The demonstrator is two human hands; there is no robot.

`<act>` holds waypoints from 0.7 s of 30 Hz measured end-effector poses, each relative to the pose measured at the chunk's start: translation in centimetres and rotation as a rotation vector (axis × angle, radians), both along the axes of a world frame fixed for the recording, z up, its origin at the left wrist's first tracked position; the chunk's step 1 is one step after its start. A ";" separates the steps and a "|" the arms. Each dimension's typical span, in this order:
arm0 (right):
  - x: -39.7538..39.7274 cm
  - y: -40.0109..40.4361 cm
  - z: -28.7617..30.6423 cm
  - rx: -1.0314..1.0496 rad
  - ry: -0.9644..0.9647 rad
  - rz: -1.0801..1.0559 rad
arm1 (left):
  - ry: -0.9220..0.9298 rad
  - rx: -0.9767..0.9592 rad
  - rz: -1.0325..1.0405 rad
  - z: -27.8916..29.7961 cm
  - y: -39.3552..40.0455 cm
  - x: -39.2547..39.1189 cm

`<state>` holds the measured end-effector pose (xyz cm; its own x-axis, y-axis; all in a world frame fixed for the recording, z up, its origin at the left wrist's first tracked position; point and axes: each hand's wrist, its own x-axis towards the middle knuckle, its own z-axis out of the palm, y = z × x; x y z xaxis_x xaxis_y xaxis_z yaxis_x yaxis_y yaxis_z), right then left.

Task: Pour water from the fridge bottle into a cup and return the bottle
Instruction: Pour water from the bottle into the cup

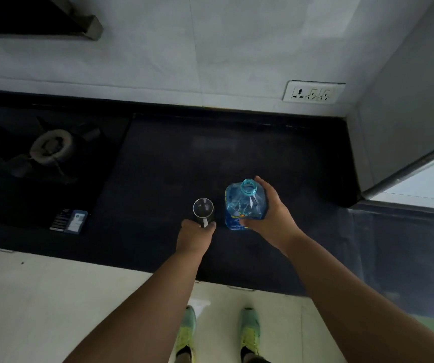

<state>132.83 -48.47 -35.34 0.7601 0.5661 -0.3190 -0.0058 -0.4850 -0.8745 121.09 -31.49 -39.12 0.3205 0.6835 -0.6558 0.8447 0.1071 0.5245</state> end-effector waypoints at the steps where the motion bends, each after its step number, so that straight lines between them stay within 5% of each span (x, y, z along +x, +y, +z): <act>1: -0.1 0.2 0.0 -0.017 -0.013 -0.010 | 0.001 -0.013 -0.005 -0.6 0.1 0.1; 13: -0.7 0.1 0.8 -0.102 -0.237 -0.052 | -0.270 -0.163 0.109 -0.6 1.1 -0.8; 21: -0.4 0.2 9.8 -0.073 -0.508 -0.114 | -0.448 0.060 -0.185 9.9 2.9 -2.0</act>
<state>132.42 -48.30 -25.51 0.8846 0.4609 0.0704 0.3540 -0.5658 -0.7447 119.07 -28.58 -29.23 0.6820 0.6207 -0.3868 0.5363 -0.0649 0.8415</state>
